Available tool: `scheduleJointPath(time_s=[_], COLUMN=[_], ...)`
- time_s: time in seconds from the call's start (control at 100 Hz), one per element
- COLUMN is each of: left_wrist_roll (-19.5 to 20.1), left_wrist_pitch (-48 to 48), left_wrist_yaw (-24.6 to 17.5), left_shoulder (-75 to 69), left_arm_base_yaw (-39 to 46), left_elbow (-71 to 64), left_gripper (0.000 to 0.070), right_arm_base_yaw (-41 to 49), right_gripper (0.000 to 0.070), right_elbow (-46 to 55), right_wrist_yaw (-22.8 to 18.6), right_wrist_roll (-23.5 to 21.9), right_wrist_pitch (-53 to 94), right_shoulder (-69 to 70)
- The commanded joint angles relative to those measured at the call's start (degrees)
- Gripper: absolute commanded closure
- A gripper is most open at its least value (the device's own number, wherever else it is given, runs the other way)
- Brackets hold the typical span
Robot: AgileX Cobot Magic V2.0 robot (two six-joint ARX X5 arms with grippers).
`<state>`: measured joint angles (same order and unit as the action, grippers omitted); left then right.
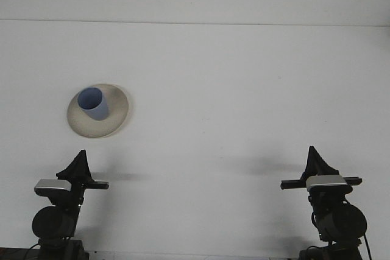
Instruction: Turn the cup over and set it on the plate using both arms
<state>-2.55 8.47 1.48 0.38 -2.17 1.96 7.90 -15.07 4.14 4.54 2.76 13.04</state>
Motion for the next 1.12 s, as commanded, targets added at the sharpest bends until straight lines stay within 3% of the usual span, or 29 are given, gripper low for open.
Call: scheduleJointPath(time_s=[0.0, 0.12, 0.27, 1.11], left_wrist_roll=[-0.55, -0.55, -0.55, -0.55], left_wrist_pitch=[0.61, 0.61, 0.61, 0.61], left_wrist_yaw=[0.11, 0.13, 0.13, 0.13], left_shoulder=[-0.02, -0.02, -0.02, -0.04], left_arm_base_yaw=[-0.13, -0.13, -0.13, -0.13], left_elbow=[-1.16, -1.16, -1.16, -1.14], left_gripper=[0.0685, 0.0685, 0.0685, 0.0686], right_arm_base_yaw=[-3.21, -7.37, -9.81, -10.14], right_gripper=[0.0698, 0.0698, 0.0698, 0.0698], right_elbow=[3.41, 8.72, 12.79, 14.34], right_wrist_yaw=[-3.28, -4.35, -4.37, -5.64], right_wrist_roll=[4.83, 9.22, 10.56, 10.69], right_wrist_pitch=[-0.57, 0.59, 0.70, -0.26], right_shoulder=[-3.02, -8.79, -13.03, -12.98])
